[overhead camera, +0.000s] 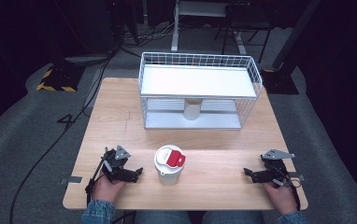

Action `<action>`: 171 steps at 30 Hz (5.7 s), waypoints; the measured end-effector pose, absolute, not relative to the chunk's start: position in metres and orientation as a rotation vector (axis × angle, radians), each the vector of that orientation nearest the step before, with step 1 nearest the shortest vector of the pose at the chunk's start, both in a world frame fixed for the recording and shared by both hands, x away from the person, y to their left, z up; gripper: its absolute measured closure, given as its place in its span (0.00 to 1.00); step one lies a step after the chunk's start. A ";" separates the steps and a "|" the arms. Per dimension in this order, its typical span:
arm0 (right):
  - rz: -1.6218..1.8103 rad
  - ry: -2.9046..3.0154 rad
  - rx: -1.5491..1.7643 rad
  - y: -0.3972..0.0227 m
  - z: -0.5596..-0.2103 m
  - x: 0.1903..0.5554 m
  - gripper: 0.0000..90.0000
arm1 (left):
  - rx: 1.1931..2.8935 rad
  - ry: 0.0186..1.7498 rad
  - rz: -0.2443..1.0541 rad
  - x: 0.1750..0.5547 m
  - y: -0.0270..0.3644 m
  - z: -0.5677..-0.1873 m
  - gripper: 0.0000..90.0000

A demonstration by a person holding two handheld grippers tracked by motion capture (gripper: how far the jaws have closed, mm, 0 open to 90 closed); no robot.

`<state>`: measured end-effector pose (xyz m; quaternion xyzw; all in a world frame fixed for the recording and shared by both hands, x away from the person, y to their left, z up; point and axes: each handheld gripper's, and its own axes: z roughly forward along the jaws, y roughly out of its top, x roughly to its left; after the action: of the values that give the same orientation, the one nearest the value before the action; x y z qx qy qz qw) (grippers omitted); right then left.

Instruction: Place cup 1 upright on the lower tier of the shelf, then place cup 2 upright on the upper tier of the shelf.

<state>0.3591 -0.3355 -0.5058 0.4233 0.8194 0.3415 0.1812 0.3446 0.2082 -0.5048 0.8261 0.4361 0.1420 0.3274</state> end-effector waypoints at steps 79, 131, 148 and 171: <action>0.952 2.298 1.221 -0.332 -0.506 0.361 0.00 | 1.803 0.773 0.319 0.291 0.120 -0.472 0.00; 0.951 2.294 1.225 -0.331 -0.506 0.361 0.00 | 1.733 0.781 0.477 0.292 0.102 -0.492 0.15; 0.951 2.294 1.225 -0.331 -0.506 0.361 0.00 | 1.772 0.799 0.457 0.293 0.102 -0.485 0.15; 0.951 2.294 1.225 -0.331 -0.506 0.361 0.00 | 1.725 0.814 0.437 0.298 0.110 -0.449 0.15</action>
<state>0.3610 -0.3313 -0.5061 0.4347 0.8141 0.3375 0.1853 0.2978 0.1100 -0.4487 0.7313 0.3450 0.1853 0.5584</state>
